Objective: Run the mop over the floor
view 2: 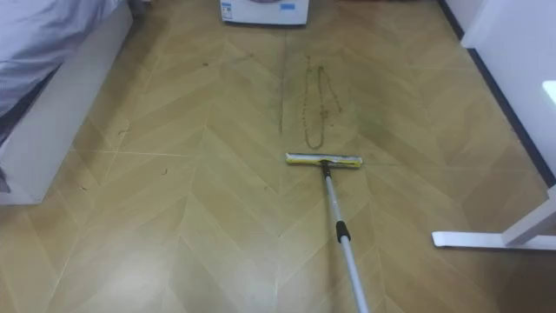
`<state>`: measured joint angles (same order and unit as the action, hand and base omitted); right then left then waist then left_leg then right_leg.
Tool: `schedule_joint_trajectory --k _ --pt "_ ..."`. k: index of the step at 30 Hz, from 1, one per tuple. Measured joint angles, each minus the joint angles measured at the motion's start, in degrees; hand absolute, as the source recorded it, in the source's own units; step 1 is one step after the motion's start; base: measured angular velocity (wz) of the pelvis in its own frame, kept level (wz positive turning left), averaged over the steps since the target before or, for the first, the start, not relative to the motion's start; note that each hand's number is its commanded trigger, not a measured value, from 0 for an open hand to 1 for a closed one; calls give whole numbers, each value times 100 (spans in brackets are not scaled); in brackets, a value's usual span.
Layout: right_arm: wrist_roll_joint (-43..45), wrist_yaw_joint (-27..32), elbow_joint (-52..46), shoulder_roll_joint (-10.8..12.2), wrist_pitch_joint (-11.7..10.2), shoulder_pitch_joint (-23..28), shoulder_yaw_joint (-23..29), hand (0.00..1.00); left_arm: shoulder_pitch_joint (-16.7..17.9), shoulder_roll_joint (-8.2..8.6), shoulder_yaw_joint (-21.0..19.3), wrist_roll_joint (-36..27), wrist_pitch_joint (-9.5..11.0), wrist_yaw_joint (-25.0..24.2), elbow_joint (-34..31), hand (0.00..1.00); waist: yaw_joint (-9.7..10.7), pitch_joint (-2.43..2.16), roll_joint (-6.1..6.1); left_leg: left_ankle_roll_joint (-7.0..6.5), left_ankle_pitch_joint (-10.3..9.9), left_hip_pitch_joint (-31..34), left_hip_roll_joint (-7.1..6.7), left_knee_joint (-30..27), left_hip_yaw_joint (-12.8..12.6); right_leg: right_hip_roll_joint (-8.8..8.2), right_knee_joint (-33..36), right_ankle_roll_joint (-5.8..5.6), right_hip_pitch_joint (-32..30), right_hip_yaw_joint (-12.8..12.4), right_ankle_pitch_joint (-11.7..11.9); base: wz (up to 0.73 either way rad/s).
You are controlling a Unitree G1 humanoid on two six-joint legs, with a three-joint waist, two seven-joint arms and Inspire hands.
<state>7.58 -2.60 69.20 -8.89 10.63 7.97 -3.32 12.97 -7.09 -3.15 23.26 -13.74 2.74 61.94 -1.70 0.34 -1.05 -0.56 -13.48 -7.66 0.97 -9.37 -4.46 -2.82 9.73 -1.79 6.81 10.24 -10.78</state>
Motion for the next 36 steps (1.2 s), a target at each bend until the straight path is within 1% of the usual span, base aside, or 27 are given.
schedule_joint_trajectory --k 7,10,13,17,18,19,22,23,25,26,27,28,29,30,31,32,33,34,35,36 --pt "-23 10 -4 0 7 0 -10 100 -31 1 2 -21 -11 2 5 0 -8 -1 1 1 -1 11 5 5 -12 3 9 0 -28 -8 0 0" --pt "-38 47 -9 2 64 -4 -48 100 -63 1 7 -122 -79 0 5 0 5 -9 -10 1 -1 57 5 -2 -8 4 18 0 -77 -9 0 0" --pt "-34 43 7 4 98 -76 -42 100 -51 0 -1 -105 -124 -7 2 0 0 -27 -11 2 0 214 9 -53 1 -3 109 0 -231 4 0 1" --pt "-37 50 163 8 104 -144 -38 100 -58 0 -1 -111 -126 -4 30 0 7 -23 -28 2 0 326 8 -127 -3 -9 136 0 -322 0 0 0" --pt "-37 54 189 9 111 -178 -37 100 -71 2 0 -111 -126 -4 54 0 9 -32 -37 1 -1 397 13 -172 1 -14 204 3 -405 3 -2 3" --pt "-36 55 189 12 114 -195 -35 100 -82 1 -1 -111 -125 -3 62 0 9 -30 -27 1 -1 436 13 -198 8 -17 218 5 -433 8 -3 0" --pt "-56 56 211 12 128 -297 -31 100 -205 -2 -4 -114 -120 6 204 0 10 -34 -43 0 -3 724 4 -323 6 -65 452 56 -779 37 -71 0" --pt "-69 59 219 11 130 -342 -24 100 -277 -4 -3 -121 -123 7 253 0 11 -32 -48 4 -33 920 6 -489 8 -98 646 76 -992 76 -123 6" --pt "-97 78 245 11 136 -400 -40 100 -410 -4 2 -137 -121 6 348 0 11 2 -34 9 -78 1217 7 -758 49 -138 884 100 -1241 126 -199 15" --pt "-106 97 340 11 142 -458 -31 100 -536 -1 0 -131 -114 6 466 0 21 7 -34 4 -134 1442 6 -1014 64 -185 1097 118 -1421 201 -283 31" --pt "-105 127 473 11 155 -529 -12 100 -671 0 3 -126 -113 6 573 0 37 16 -29 10 -238 1689 13 -1300 61 -238 1386 134 -1656 248 -424 29" --pt "-105 129 516 11 169 -564 11 100 -721 -3 -3 -126 -107 10 605 0 28 34 -14 10 -295 1828 11 -1461 60 -277 1551 148 -1813 251 -510 20" --pt "-139 146 612 -2 177 -625 13 100 -796 -4 1 -129 -79 22 712 0 12 45 -6 22 -457 2112 23 -1861 72 -325 1964 166 -2111 249 -705 11" --pt "-245 185 669 -10 183 -645 2 100 -814 -10 27 -202 -77 34 770 0 14 46 37 55 -629 2398 31 -2245 162 -346 2351 193 -2362 255 -886 11" --pt "-312 198 703 -10 185 -654 -1 100 -818 -22 68 -304 -82 47 792 0 14 37 25 69 -701 2532 32 -2442 190 -368 2560 209 -2494 255 -986 16" --pt "-420 215 808 -16 195 -704 -1 100 -826 -37 122 -463 -85 54 822 0 -3 37 32 95 -851 2811 28 -2856 254 -420 3018 250 -2772 252 -1195 23" --pt "-480 247 918 -15 194 -776 -3 100 -865 -43 135 -553 -86 53 883 0 -10 24 23 128 -941 3139 41 -3373 289 -462 3389 297 -3011 262 -1391 25" --pt "-507 261 970 -16 192 -817 2 100 -870 -42 146 -578 -89 53 894 0 -19 32 35 133 -943 3329 61 -3689 288 -485 3569 335 -3109 258 -1484 20" --pt "-517 266 1077 -44 181 -957 16 100 -826 -38 205 -648 -88 54 900 0 -47 29 91 188 -888 3746 177 -4472 294 -490 3919 431 -3273 282 -1691 4" --pt "-515 269 1199 -61 166 -1086 26 100 -749 -52 228 -739 -90 60 934 0 -73 40 92 181 -660 4137 259 -5180 293 -494 4252 500 -3346 279 -1874 0"
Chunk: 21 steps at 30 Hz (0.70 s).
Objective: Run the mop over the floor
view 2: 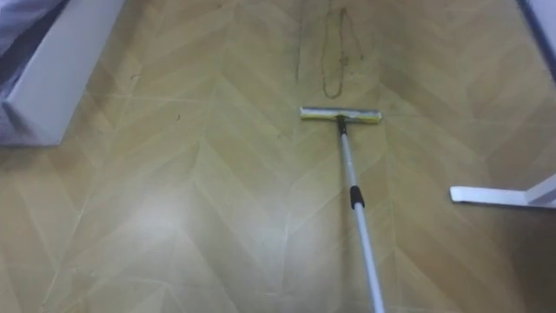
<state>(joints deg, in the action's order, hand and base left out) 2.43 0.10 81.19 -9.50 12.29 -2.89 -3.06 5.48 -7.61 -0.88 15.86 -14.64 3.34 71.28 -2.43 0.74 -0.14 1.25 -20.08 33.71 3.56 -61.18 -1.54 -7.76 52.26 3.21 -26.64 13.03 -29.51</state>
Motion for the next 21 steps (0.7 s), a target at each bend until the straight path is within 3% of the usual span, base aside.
schedule_joint_trajectory --k 1,3,4,5,6,7,9,11,12,13,14,15,16,17,18,19,21 --pt "8 -8 61 -6 -9 -57 17 100 40 -10 0 -48 -2 8 -2 0 0 6 -29 -15 211 200 6 -368 22 -7 150 2 -31 -24 -93 0" --pt "-119 -78 135 -148 -4 -251 35 100 94 -25 172 -293 9 -19 0 0 -98 44 -112 -25 1625 1007 33 -1580 41 25 526 62 -50 -142 -376 12" --pt "-192 -107 135 -216 15 -313 33 100 88 -23 240 -351 27 -50 -18 0 -143 47 -104 -41 1764 1170 53 -1768 -11 30 598 55 -49 -170 -434 0" --pt "-330 -175 139 -346 24 -472 18 100 100 -37 317 -473 91 -129 -19 0 -251 63 -110 -97 1688 1483 89 -2040 -145 24 764 108 -68 -223 -527 -18" --pt "-483 -232 140 -435 23 -665 -59 100 117 -63 355 -499 128 -191 -16 0 -398 81 -143 -130 1544 1631 99 -1921 -271 24 862 100 -106 -302 -608 -30" --pt "-537 -261 144 -461 19 -755 -94 100 133 -77 354 -499 145 -210 -16 0 -449 70 -165 -124 1458 1671 93 -1720 -313 25 869 93 -115 -332 -636 -41" --pt "-775 -331 121 -475 21 -1159 -216 100 143 -192 337 -502 208 -301 -24 0 -552 74 -237 -68 1208 1600 -47 -159 -346 27 808 8 -122 -378 -713 -23" --pt "-1022 -394 123 -499 16 -1292 -268 100 126 -247 348 -514 217 -380 -31 0 -558 72 -204 -68 1207 1400 -53 1046 -357 78 711 -79 -77 -373 -776 -2" --pt "-1152 -414 118 -515 -5 -1263 -287 100 109 -264 348 -512 214 -435 -24 0 -567 87 -183 -234 1201 1311 -55 1326 -408 45 615 -71 34 -362 -811 4" --pt "-1198 -429 127 -518 -13 -1231 -286 100 84 -268 349 -513 215 -454 -24 0 -565 59 -151 -335 1120 1283 -117 1326 -452 -29 546 -116 95 -357 -828 15" --pt "-1310 -461 144 -572 12 -1147 -271 100 12 -265 411 -534 228 -498 -27 0 -541 37 -198 -506 931 1212 -316 1365 -487 -172 389 -300 198 -378 -759 25" --pt "-1378 -470 174 -656 25 -1023 -256 100 -57 -245 459 -647 250 -502 11 0 -513 54 -199 -631 741 1190 -537 1354 -499 -238 620 -388 113 -547 -616 27" --pt "-1417 -465 199 -713 22 -979 -250 100 -120 -230 464 -698 255 -500 17 0 -501 66 -163 -689 646 1188 -630 1310 -505 -293 890 -390 -39 -647 -422 37" --pt "-1492 -452 265 -848 22 -827 -248 100 -208 -187 476 -765 268 -495 -5 0 -427 65 6 -799 481 1163 -740 1172 -495 -310 1496 -442 -312 -890 119 38" --pt "-1485 -429 328 -923 29 -622 -263 100 -243 -182 521 -767 289 -470 -63 0 -410 22 135 -890 271 1128 -847 1104 -448 -243 2029 -455 -640 -1147 697 34" --pt "-1501 -381 366 -932 32 -545 -258 100 -266 -188 522 -769 314 -435 -74 0 -406 12 189 -920 202 1107 -894 1096 -427 -188 2198 -467 -829 -1236 811 21" --pt "-1578 -145 371 -850 40 -248 -257 100 -291 -191 522 -770 321 -245 -212 0 -251 19 373 -1021 37 1045 -1005 1142 -378 17 2271 -468 -1664 -1287 664 22"
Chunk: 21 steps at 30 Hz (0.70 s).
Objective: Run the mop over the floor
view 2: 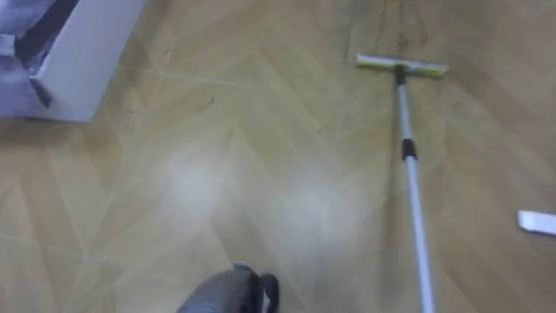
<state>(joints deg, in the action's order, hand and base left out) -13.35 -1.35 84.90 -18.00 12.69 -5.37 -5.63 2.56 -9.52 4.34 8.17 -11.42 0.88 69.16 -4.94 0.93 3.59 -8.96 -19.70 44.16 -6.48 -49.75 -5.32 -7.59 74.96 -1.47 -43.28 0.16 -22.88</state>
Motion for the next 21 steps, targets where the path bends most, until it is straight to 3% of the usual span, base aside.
schedule_joint_trajectory --k 1,2,4,5,6,8,9,10,11,13,14,15,16,17,19,20,21 --pt "-38 44 0 40 0 86 0 100 -2 5 5 -1 1 32 -23 0 38 -7 27 -9 -24 -24 -44 43 22 22 -167 -14 -188 21 -40 24" --pt "-126 139 3 137 0 245 0 100 -4 23 9 0 1 95 -55 0 102 -10 68 -24 -86 -82 -76 116 53 96 -768 -4 -468 48 -74 19" --pt "-229 197 6 274 -1 479 3 100 34 58 16 4 0 148 -52 0 160 -1 27 -27 -120 -175 -139 160 62 86 -1953 46 -659 80 44 10" --pt "-231 213 1 343 1 621 12 100 109 94 18 3 -3 167 -51 0 153 -5 9 19 -274 -251 -142 106 84 142 -2398 92 -714 125 472 0" --pt "-225 232 -7 387 13 745 20 100 201 179 12 2 -10 196 -49 0 158 -20 24 110 -425 -309 -103 -14 171 173 -2379 206 -650 180 531 -7" --pt "-208 234 -6 445 137 726 28 100 218 248 -2 -11 -14 186 4 0 121 2 -42 229 -490 -368 -69 -244 256 150 -2266 330 -507 413 376 -15" --pt "-172 194 -10 444 214 628 27 100 215 259 -3 -15 -28 182 8 0 117 1 -50 346 -552 -357 20 -464 258 154 -2175 404 -425 534 274 -11" --pt "-168 191 -3 431 246 528 26 100 201 258 -4 -22 -28 183 7 0 118 3 -60 377 -568 -331 57 -610 257 157 -2134 426 -391 583 200 0" --pt "-152 188 63 383 298 338 23 100 190 246 -5 -114 -23 187 7 0 111 -2 -70 411 -569 -221 125 -1012 226 163 -2019 454 -344 647 -31 0" --pt "-107 173 176 251 361 -85 8 100 195 195 70 -186 -24 195 3 0 1 12 -147 801 -324 71 305 -1851 37 176 -1673 495 -347 611 -356 -5" --pt "-90 162 204 120 416 -401 4 100 215 169 154 -188 -27 210 5 0 -78 36 -239 996 77 346 377 -2439 -14 185 -1473 500 -345 554 -514 -7" --pt "-98 115 194 -49 431 -725 -2 100 240 164 161 -197 -28 212 4 0 -169 46 -300 999 356 605 378 -2824 -19 195 -1340 491 -338 455 -636 -5" --pt "-108 89 179 -126 425 -876 -24 100 250 162 161 -209 -28 211 4 0 -197 39 -309 940 300 716 396 -2771 5 191 -1314 489 -328 447 -671 0" --pt "-121 40 92 -242 399 -1097 -83 100 255 119 161 -237 -26 196 -24 0 -277 53 -332 811 125 942 481 -2314 70 204 -1308 454 -296 444 -720 0" --pt "-279 -35 -72 -311 283 -1390 -84 100 310 -9 152 -238 -21 154 -55 0 -354 84 -436 847 139 1131 498 -1010 188 185 -1346 356 -201 403 -813 5" --pt "-451 -113 -84 -311 205 -1457 -87 100 373 -72 140 -243 -23 82 -49 0 -381 80 -468 749 412 1128 512 -359 262 152 -1408 267 -20 396 -911 12" --pt "-538 -192 -85 -297 198 -1400 -89 100 445 -94 132 -235 -23 46 -50 0 -388 9 -462 618 543 998 508 -192 200 121 -1556 99 182 329 -959 19"
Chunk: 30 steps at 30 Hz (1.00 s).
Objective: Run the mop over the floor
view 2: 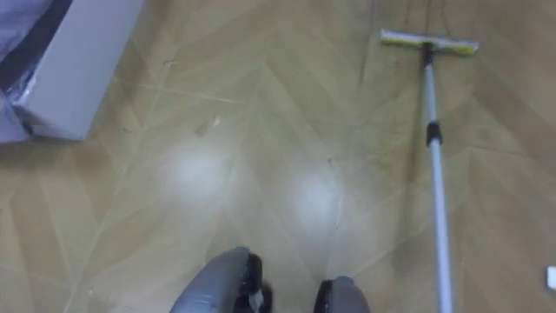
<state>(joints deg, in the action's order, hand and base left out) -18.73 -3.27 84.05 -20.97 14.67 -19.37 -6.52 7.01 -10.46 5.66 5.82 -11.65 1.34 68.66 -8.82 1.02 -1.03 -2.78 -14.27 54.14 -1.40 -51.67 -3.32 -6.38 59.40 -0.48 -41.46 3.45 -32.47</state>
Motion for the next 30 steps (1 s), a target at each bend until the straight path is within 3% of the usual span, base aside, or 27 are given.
schedule_joint_trajectory --k 3,4,5,6,8,11,13,15,17,19,20,22,23,24,25,26,28,29,30 --pt "-279 -164 64 3 35 364 -89 100 -23 33 18 11 1 -93 28 0 34 4 -31 -373 -256 -354 -70 109 -288 -78 -235 -156 347 -201 31 22" --pt "-297 -171 92 -7 35 457 -130 100 -33 62 12 43 1 -95 39 0 35 3 -31 -418 -336 -419 -124 98 -317 -117 -107 -203 337 -214 91 0" --pt "-294 -159 119 -16 33 733 -132 100 -49 115 -1 117 19 -96 38 0 76 7 -9 -524 -490 -580 -213 82 -403 -207 214 -266 306 -316 292 10" --pt "-292 -144 120 -4 32 1068 -136 100 -55 150 -1 145 55 -94 21 0 168 -23 66 -594 -611 -700 -329 89 -393 -267 490 -294 271 -389 532 15" --pt "-295 -76 120 89 33 1565 -140 100 -91 161 -34 146 80 -92 -71 0 246 -36 192 -666 -798 -826 -392 95 -345 -247 860 -297 114 -503 952 4" --pt "-304 84 130 326 37 2010 -174 100 -233 198 -39 124 87 -24 -179 0 287 2 387 -682 -903 -884 -465 136 -73 -92 913 -241 -591 -444 919 -32" --pt "-291 192 133 446 37 2122 -188 100 -227 280 -13 112 80 54 -182 0 420 -8 444 -671 -905 -1050 -559 278 126 -2 145 -239 -773 -364 898 -42" --pt "-124 315 112 623 114 2166 -194 100 -215 350 19 109 63 133 -179 0 431 -5 453 -525 -1038 -1352 -692 316 540 201 -931 -97 -689 -230 1006 -47" --pt "-59 325 85 660 266 2048 -179 100 -230 366 18 89 55 206 -181 0 445 10 440 -437 -1155 -1514 -741 244 704 301 -1011 54 -541 -146 1149 -9" --pt "120 399 148 623 419 1801 -97 100 -223 345 13 -10 26 241 -171 0 418 36 383 -333 -1205 -1562 -731 -68 677 122 -840 196 -383 64 1135 11" --pt "271 400 284 557 439 1502 -94 100 -212 313 11 -82 -31 257 -160 0 381 43 329 -223 -1197 -1507 -689 -408 613 84 -670 243 -318 116 961 6" --pt "381 381 333 316 499 766 -137 100 -210 234 30 -192 -110 301 -162 0 232 41 220 197 -947 -1197 -390 -1257 268 166 -439 322 -260 142 740 -7" --pt "393 373 327 262 486 573 -180 100 -204 203 36 -192 -110 303 -162 0 181 35 169 262 -873 -1139 -311 -1392 187 183 -411 352 -259 138 716 -12" --pt "381 338 316 169 424 261 -280 100 -204 131 34 -184 -110 311 -170 0 92 57 60 335 -675 -1000 -204 -1607 97 228 -417 395 -236 123 704 6" --pt "324 299 233 102 333 -36 -367 100 -203 68 40 -176 -108 319 -171 0 26 73 -15 270 -722 -832 -169 -1502 116 250 -459 400 -212 117 705 21" --pt "285 293 188 89 289 -136 -361 100 -209 47 40 -173 -108 318 -173 0 34 64 -1 228 -754 -747 -109 -1257 82 275 -491 372 -186 121 721 54" --pt "131 296 11 -9 193 -179 -354 100 -185 13 41 -174 -109 290 -176 0 24 69 -3 224 -689 -499 -95 -176 167 360 -631 363 -27 102 657 77" --pt "47 285 0 -50 159 -121 -334 100 -172 4 30 -151 -109 230 -178 0 31 65 -6 27 -335 -440 -115 256 186 389 -738 313 120 56 576 93" --pt "-50 229 21 -39 158 37 -296 100 -136 12 29 -137 -128 137 -165 0 61 49 34 -163 -183 -569 -115 390 116 393 -852 224 280 28 494 91"
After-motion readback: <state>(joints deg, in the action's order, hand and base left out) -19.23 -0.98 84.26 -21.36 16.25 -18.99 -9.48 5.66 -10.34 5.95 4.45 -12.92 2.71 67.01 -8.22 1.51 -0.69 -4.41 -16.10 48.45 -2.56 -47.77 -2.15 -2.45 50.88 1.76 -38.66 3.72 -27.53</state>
